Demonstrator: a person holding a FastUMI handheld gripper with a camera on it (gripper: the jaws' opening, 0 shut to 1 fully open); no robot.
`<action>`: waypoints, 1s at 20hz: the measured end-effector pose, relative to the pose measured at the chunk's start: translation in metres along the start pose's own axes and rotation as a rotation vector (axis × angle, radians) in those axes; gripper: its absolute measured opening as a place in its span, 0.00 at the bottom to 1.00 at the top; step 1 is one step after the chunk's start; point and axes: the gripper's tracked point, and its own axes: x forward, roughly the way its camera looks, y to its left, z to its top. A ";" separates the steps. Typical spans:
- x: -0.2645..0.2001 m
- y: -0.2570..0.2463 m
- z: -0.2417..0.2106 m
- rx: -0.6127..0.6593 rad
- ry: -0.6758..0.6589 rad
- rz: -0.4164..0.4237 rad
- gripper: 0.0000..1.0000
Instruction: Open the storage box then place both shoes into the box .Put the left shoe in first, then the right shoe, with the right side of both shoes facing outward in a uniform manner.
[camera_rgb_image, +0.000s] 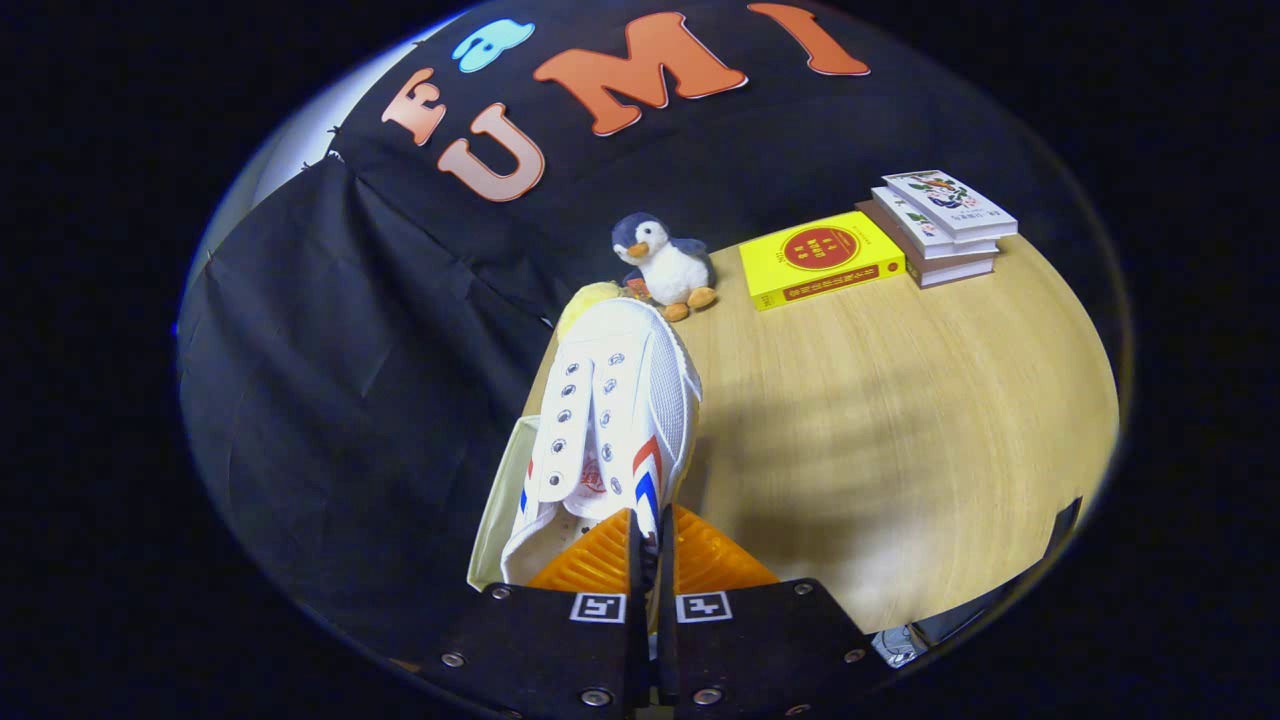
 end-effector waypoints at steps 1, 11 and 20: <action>0.005 0.015 -0.005 -0.002 0.011 0.013 0.04; 0.063 0.075 -0.070 -0.048 0.176 -0.051 0.04; 0.093 0.044 -0.095 0.015 0.303 -0.297 0.04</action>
